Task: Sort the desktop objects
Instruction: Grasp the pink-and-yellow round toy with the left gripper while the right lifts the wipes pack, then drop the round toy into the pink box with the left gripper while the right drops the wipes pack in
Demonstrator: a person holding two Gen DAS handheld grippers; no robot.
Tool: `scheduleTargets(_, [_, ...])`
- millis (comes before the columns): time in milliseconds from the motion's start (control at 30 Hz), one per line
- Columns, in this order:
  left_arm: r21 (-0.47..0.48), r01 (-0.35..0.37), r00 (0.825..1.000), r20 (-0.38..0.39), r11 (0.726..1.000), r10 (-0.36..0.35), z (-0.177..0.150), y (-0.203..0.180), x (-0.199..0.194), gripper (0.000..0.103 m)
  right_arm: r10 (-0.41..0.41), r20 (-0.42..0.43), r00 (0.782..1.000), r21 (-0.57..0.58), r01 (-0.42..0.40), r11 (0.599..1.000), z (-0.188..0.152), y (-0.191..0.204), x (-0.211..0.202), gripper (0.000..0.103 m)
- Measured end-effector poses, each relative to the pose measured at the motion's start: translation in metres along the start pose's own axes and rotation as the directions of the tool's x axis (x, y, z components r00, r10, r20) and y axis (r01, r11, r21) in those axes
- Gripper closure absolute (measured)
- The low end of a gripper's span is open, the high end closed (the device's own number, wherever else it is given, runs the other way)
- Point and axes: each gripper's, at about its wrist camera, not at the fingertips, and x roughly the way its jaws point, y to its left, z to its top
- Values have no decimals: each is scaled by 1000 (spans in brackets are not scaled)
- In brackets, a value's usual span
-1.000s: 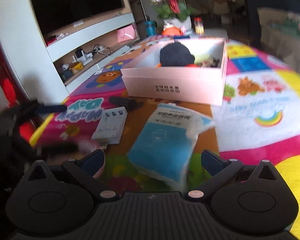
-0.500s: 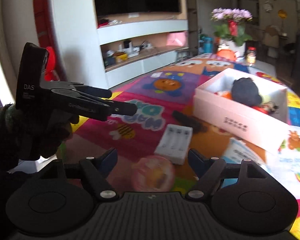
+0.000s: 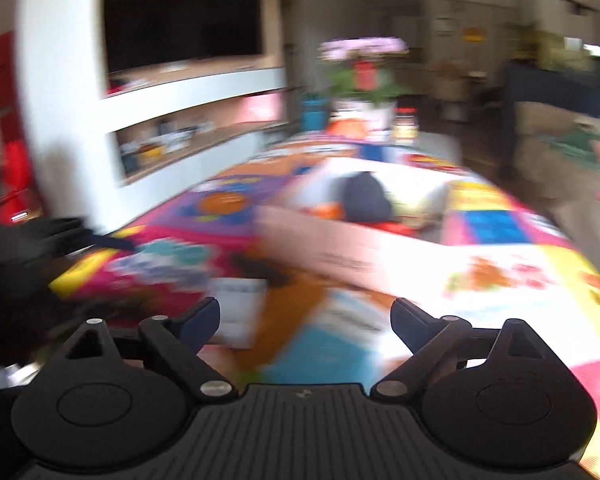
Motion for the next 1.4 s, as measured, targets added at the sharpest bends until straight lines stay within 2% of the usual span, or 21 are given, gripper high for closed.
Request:
scheduleTargets(100, [183, 99, 993, -86, 978, -84, 2, -39, 17, 0, -46, -18, 999, 84, 47, 995, -6, -17, 0, 9])
scheduleTargets(167, [250, 138, 983, -154, 958, -101, 2, -53, 32, 1, -43, -26, 999, 98, 46, 994, -10, -20, -2, 9])
scheduleTargets(233, [266, 151, 976, -193, 952, -101, 3, -55, 44, 5, -29, -27, 999, 90, 32, 995, -11, -19, -6, 8])
scheduleTargets(300, [272, 142, 973, -215, 952, -84, 3, -53, 54, 20, -11, -28, 1000, 85, 13, 996, -15, -17, -9, 4])
scheduleTargets(367, [258, 138, 967, -242, 956, -75, 0, -49, 60, 23, 2, -50, 999, 89, 3, 996, -13, -14, -2, 3])
scheduleTargets(467, [223, 144, 967, -240, 964, -88, -7, -48, 52, 42, 8, -93, 996, 107, 2, 994, -11, -9, 16, 3])
scheduleTargets(633, [210, 95, 985, -162, 973, -61, -3, -49, 28, 46, 1, -149, 989, 129, 18, 991, -7, -1, 46, 3])
scheduleTargets(667, [207, 81, 988, -142, 975, -52, -1, -47, 23, 46, -7, -161, 987, 131, 28, 991, -7, 0, 51, 5])
scheduleTargets(733, [200, 42, 995, -102, 979, -22, 3, -42, 16, 46, -2, -204, 979, 118, 27, 993, -6, 2, 63, 24])
scheduleTargets(767, [193, 16, 996, -87, 981, 1, 6, -39, 16, 46, -1, -229, 973, 107, 26, 994, -7, 4, 66, 37])
scheduleTargets(867, [167, -41, 998, -47, 985, 50, 15, -30, 13, 46, 32, -245, 969, 61, -18, 998, -4, 6, 55, 49])
scheduleTargets(933, [156, -73, 997, -10, 985, 75, 25, -23, 12, 46, 34, -198, 980, 40, -27, 999, 7, 4, 34, 49])
scheduleTargets(1033, [133, -125, 990, 77, 983, 116, 48, -13, 17, 46, 14, -66, 998, 58, -10, 998, 34, -8, -2, 50])
scheduleTargets(1100, [126, -188, 974, 151, 974, 169, 63, -7, 26, 46, -18, 25, 1000, 74, 16, 997, 52, -18, -20, 50])
scheduleTargets(1167, [101, -240, 954, 207, 966, 216, 79, -1, 44, 46, -39, 77, 996, 86, 32, 996, 68, -27, -28, 50])
scheduleTargets(1300, [7, -259, 925, 289, 966, 246, 104, 13, 85, 43, -56, 99, 994, 95, 47, 994, 96, -41, -14, 50])
scheduleTargets(1333, [-8, -250, 927, 288, 968, 242, 107, 17, 98, 41, -57, 93, 994, 97, 48, 994, 102, -44, -6, 50])
scheduleTargets(1400, [-25, -232, 940, 252, 972, 231, 110, 23, 118, 25, -66, 73, 995, 90, 60, 994, 115, -50, 14, 50])
